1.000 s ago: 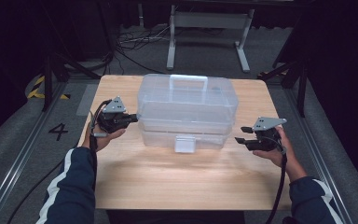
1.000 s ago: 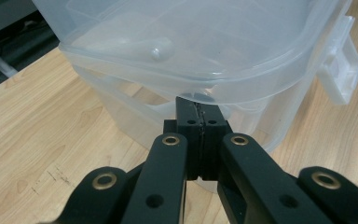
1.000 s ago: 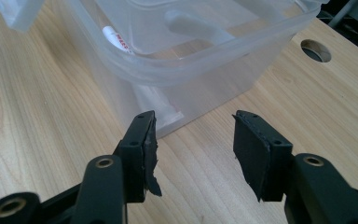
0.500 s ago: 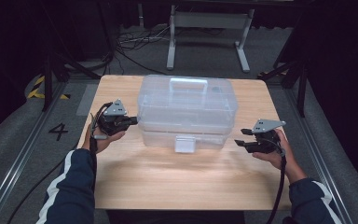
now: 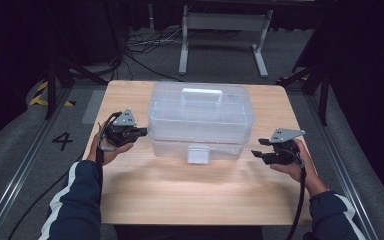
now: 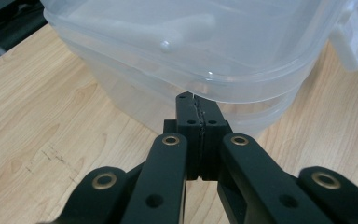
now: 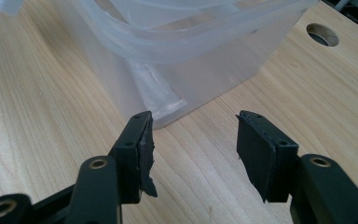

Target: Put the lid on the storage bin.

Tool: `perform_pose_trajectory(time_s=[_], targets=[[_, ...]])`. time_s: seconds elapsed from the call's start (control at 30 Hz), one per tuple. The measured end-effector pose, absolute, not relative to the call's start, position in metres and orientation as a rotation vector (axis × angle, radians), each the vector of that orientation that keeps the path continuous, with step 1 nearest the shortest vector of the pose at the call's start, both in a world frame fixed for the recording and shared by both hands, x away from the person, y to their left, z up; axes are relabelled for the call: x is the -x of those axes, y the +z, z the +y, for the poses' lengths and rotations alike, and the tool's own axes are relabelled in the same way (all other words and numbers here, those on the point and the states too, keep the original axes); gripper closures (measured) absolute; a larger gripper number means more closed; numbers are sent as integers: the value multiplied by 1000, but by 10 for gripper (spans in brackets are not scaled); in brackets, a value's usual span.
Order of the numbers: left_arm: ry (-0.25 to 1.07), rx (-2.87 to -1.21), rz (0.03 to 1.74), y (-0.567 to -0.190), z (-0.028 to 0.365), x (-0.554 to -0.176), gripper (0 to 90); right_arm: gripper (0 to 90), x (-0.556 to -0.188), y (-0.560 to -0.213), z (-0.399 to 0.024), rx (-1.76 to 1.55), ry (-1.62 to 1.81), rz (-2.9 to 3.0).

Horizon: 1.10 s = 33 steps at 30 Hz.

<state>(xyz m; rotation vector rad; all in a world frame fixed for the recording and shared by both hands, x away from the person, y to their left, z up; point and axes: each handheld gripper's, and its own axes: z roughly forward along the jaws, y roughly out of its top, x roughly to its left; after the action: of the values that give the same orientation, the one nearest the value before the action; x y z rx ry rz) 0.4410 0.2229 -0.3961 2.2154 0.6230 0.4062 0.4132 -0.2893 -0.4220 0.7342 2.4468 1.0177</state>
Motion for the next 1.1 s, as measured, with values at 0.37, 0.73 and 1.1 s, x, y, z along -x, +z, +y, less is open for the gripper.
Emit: perform_pose_trajectory(time_s=[0.37, 0.73, 1.1], targets=[[401, -2229, 641, -401, 226, -441, 900, 464, -412, -425, -289, -745, 1014, 2455], [418, -2224, 645, -401, 227, -439, 870, 459, -411, -425, -288, -747, 1008, 2454], [445, -2262, 631, -402, 227, -429, 773, 440, -408, -425, -291, -752, 989, 2447]])
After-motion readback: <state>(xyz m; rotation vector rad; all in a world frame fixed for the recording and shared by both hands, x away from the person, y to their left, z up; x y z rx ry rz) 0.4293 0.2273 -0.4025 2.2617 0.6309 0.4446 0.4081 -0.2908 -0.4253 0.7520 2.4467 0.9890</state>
